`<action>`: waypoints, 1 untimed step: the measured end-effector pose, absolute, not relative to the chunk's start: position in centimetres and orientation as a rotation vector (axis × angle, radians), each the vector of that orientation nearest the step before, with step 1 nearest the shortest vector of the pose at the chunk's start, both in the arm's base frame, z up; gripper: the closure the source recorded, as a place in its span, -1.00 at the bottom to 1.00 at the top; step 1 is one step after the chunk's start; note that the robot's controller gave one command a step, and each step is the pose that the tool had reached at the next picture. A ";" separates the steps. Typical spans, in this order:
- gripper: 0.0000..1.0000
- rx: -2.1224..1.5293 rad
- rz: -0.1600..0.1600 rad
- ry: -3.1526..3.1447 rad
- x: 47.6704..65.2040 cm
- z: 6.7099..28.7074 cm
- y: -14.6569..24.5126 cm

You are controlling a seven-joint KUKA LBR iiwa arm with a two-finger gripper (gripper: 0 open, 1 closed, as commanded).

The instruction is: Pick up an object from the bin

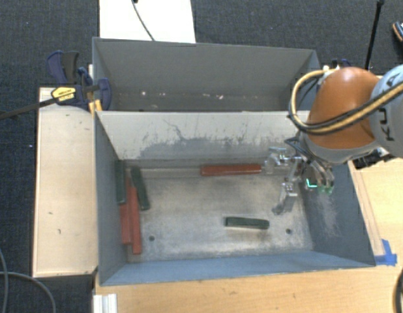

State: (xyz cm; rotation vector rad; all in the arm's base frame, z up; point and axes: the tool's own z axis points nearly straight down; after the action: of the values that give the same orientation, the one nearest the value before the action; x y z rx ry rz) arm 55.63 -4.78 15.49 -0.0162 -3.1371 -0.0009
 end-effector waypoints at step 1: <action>-1.00 -0.339 -0.002 -3.118 51.6 6.8 -1.5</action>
Offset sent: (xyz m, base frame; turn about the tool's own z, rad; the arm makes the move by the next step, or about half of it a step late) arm -0.0381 0.0315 -0.0849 0.2066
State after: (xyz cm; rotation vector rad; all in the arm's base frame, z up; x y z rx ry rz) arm 51.64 -1.49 6.76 -0.3393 -3.1176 -0.0022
